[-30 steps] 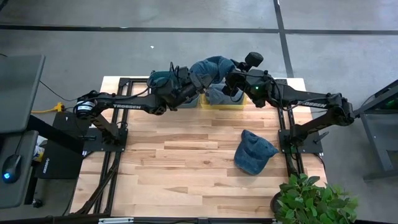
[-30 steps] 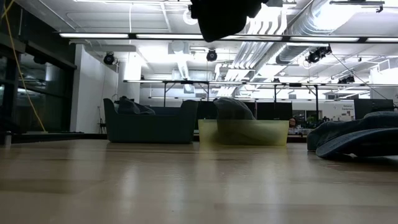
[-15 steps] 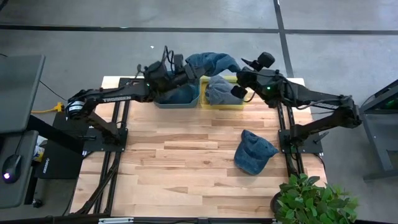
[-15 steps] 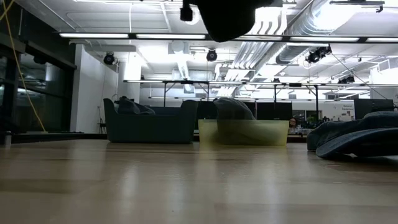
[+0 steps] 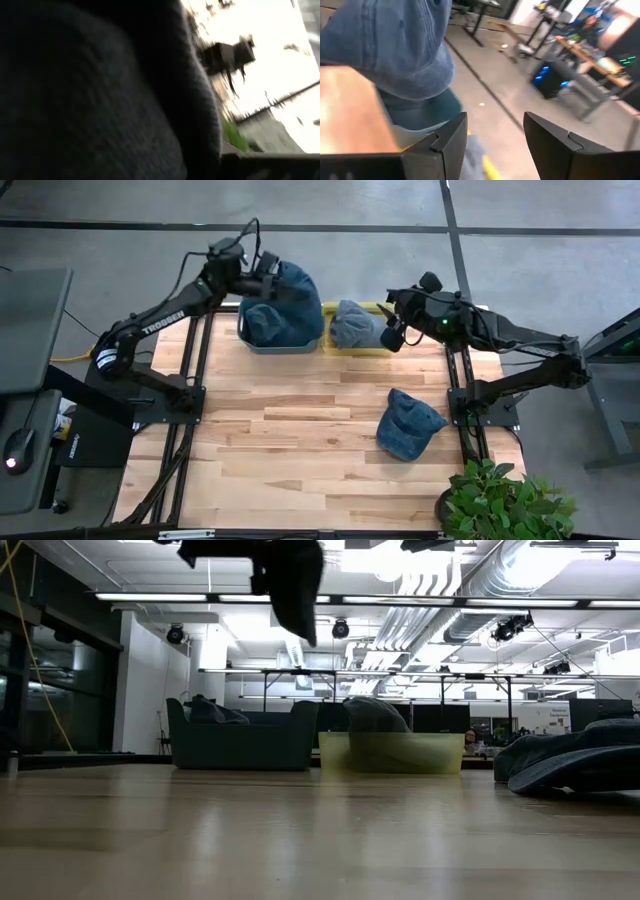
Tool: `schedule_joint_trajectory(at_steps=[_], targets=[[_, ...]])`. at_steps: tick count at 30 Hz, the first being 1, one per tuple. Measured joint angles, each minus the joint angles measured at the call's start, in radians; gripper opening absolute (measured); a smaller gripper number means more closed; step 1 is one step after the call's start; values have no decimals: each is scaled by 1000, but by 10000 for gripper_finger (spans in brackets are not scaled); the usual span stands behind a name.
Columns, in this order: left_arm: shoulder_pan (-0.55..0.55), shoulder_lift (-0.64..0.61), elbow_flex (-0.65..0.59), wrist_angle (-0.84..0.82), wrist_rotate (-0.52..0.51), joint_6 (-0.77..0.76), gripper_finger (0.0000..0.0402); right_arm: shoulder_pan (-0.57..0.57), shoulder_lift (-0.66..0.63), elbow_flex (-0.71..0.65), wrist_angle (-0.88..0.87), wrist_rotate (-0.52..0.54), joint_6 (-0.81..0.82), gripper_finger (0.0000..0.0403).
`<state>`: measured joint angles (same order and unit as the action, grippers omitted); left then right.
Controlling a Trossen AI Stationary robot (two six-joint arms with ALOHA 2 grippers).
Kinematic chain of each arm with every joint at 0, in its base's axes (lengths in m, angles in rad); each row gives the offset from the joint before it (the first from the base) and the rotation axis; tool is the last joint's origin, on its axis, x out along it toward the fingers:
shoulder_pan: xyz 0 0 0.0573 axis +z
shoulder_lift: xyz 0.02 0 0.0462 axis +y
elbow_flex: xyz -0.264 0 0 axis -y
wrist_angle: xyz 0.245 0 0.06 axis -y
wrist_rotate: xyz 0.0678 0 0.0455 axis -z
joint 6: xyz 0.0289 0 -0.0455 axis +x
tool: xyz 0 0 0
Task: Pick & Place hat
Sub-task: Put the left blue cap into the blue bin
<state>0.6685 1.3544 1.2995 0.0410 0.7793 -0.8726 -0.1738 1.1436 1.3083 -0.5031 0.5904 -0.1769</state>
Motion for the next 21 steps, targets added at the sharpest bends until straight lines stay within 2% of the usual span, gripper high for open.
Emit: schedule_joint_trajectory(at_steps=[4, 8, 12, 15, 21], targets=[[91, 0, 0, -94, 264, 88, 8, 0, 3, 0, -18, -76, 54, 190], [167, 6, 0, -214, 424, 241, 8, 0, 3, 0, -43, -114, 116, 190], [236, 16, 0, -365, 502, 455, 8, 3, 3, -6, -45, -156, 153, 190], [283, 30, 0, -445, 535, 583, 8, 20, 3, -15, -54, -142, 176, 190], [340, 106, -8, -461, 565, 641, 8, 64, 6, -16, -46, -64, 195, 190]])
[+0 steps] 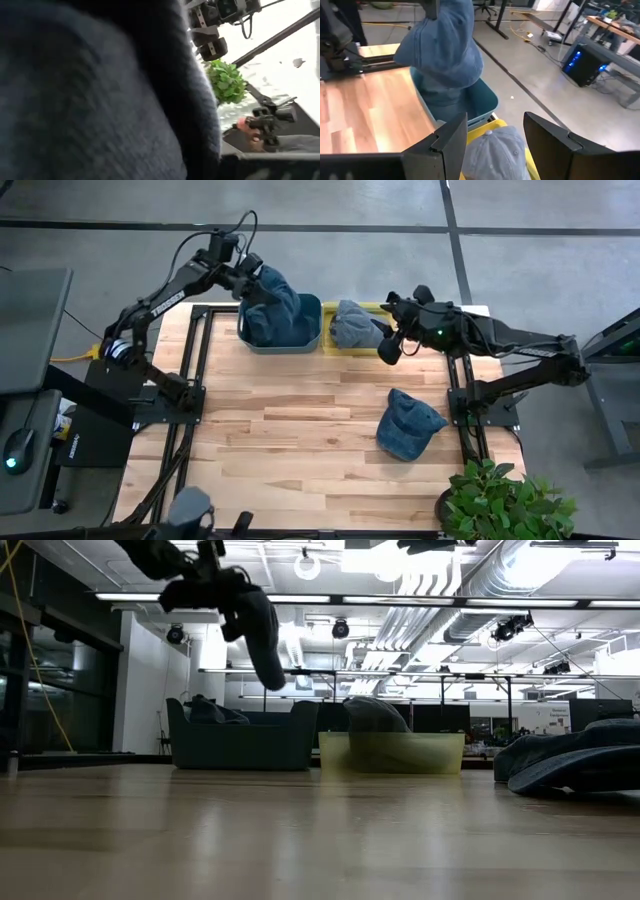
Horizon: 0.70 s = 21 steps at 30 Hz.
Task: Pick & Place hat
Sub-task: Put the left blue cap into the blue bin
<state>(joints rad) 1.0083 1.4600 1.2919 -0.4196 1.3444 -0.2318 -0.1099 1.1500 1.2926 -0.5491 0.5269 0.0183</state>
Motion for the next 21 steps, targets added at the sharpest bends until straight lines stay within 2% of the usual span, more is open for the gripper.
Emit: schedule_joint_trajectory(at_steps=[5, 21], targets=[[7, 86, 0, -1, 60, 28, 8, 16, 1, 0, 0, 50, 24, 190], [6, 275, 0, 35, 62, 87, 8, 35, 12, 0, -1, 87, 87, 190]])
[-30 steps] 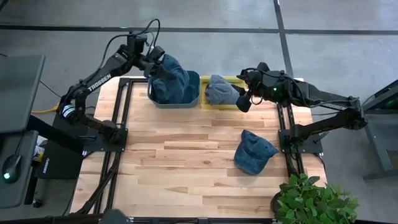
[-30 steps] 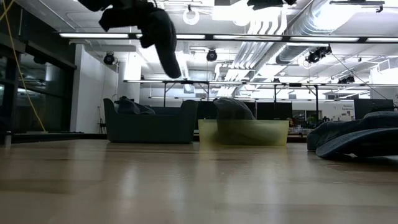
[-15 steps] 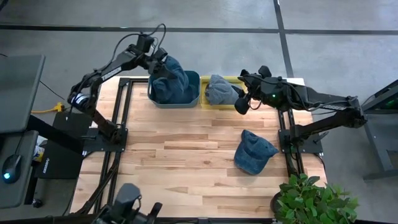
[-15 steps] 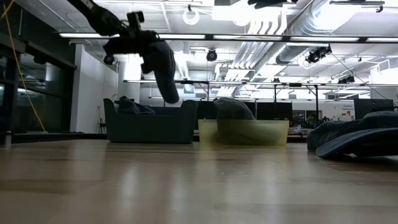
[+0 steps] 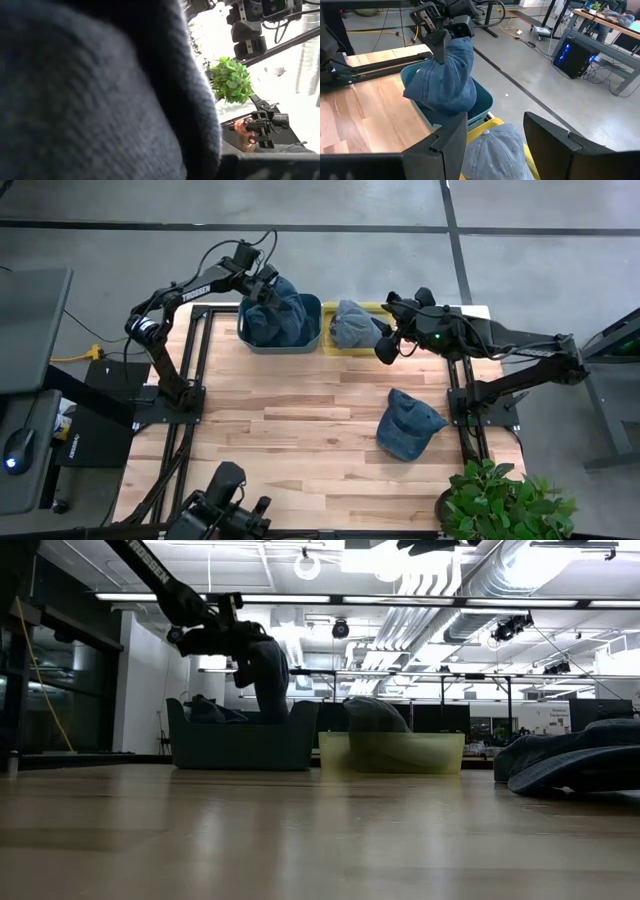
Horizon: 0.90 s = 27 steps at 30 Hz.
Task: Pick & Place hat
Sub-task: Put the left blue cap into the blue bin
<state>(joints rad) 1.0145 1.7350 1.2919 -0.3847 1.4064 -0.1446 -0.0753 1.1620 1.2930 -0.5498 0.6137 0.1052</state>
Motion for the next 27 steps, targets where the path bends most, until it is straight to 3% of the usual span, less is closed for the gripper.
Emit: schedule_joint_trajectory(at_steps=[15, 27], targets=[[-3, 26, 0, 43, 39, 5, 8, 0, 72, 0, 19, 22, 10, 190], [-41, 91, 0, 152, -27, -107, 8, 0, 83, 0, 51, 30, 2, 190]])
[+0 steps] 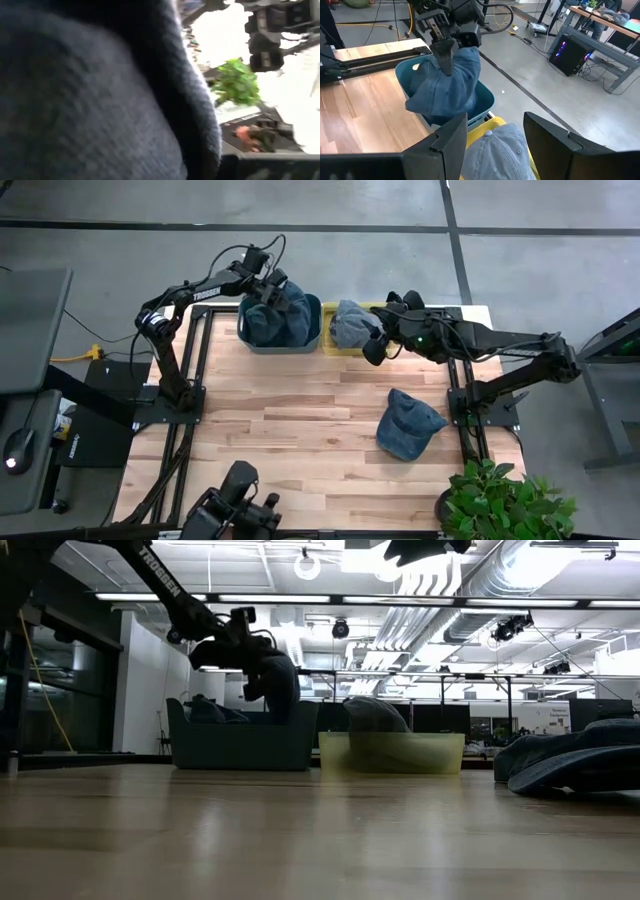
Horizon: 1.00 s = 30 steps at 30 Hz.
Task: Pick & Place hat
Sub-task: Put the left blue cap into the blue bin
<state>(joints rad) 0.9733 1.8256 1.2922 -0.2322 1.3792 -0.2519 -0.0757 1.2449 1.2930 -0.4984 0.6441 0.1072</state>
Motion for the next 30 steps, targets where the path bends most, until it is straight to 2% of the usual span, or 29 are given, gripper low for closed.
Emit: schedule_joint_trajectory(at_steps=[5, 10, 22, 30], targets=[[10, -1, 0, 0, -104, -17, 44, 0, 0, 0, 0, -2, 14, 190], [24, -1, 0, 0, -121, -38, 89, 0, 0, 0, -1, -3, 15, 190], [76, -4, 0, -3, -86, -91, 162, 0, 0, 0, -6, -3, 16, 190], [168, -4, 0, -40, -53, -119, 174, 0, 0, 0, -6, -3, 16, 190]])
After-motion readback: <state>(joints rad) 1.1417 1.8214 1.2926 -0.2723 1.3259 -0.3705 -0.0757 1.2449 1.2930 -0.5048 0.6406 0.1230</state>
